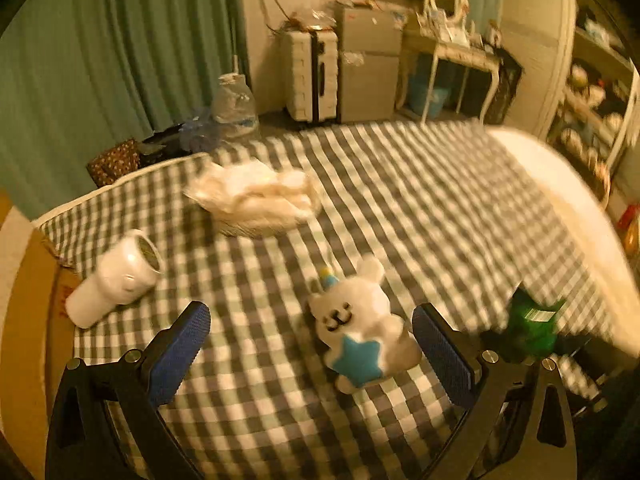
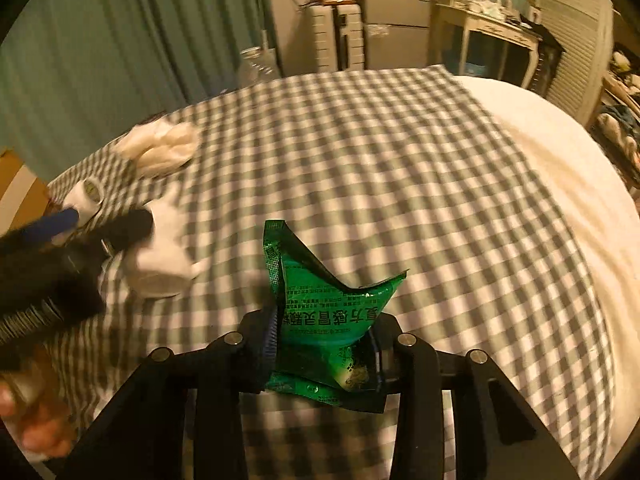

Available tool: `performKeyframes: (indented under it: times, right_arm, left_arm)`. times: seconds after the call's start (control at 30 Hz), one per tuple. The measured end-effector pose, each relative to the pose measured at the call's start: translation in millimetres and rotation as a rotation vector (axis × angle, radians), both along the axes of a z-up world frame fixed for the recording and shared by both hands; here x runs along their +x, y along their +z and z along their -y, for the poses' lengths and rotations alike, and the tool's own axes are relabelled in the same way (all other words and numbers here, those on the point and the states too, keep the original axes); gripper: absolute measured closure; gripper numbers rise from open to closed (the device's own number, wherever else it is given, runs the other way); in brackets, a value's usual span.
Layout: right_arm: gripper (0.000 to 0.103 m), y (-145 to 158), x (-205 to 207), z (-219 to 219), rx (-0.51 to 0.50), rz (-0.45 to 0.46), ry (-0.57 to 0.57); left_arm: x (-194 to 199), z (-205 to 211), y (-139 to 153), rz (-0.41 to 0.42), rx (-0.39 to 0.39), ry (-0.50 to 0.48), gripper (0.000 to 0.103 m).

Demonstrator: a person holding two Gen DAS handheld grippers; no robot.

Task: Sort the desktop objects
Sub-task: 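Grasp the green snack packet with the right gripper while the left grasps the white cat plush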

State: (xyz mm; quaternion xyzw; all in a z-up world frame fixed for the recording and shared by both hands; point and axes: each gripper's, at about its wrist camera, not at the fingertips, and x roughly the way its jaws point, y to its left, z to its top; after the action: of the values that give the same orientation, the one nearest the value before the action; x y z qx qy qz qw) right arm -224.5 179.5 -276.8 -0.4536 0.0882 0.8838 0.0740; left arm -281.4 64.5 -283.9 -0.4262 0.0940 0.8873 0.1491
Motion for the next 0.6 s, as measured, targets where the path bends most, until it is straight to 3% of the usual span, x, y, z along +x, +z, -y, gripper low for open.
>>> performKeyframes:
  times: [0.1, 0.2, 0.4, 0.6]
  right_arm:
    - [0.068, -0.3, -1.5, -13.3, 0.056, 0.014, -0.051]
    - [0.068, 4.3, 1.5, -30.9, 0.045, 0.009, -0.093]
    - [0.068, 23.5, 8.8, -48.0, 0.065, -0.027, -0.129]
    - [0.068, 44.2, 5.0, -59.3, 0.087, -0.07, -0.167]
  left_arm:
    - [-0.9, -10.1, -10.2, 0.013, -0.015, -0.006, 0.004]
    - [-5.0, -17.3, -20.0, 0.078, -0.006, -0.006, 0.044]
    - [0.5, -15.0, -17.0, 0.086, -0.011, 0.009, 0.045]
    - [11.8, -6.9, 5.9, 0.046, -0.002, 0.017, 0.045]
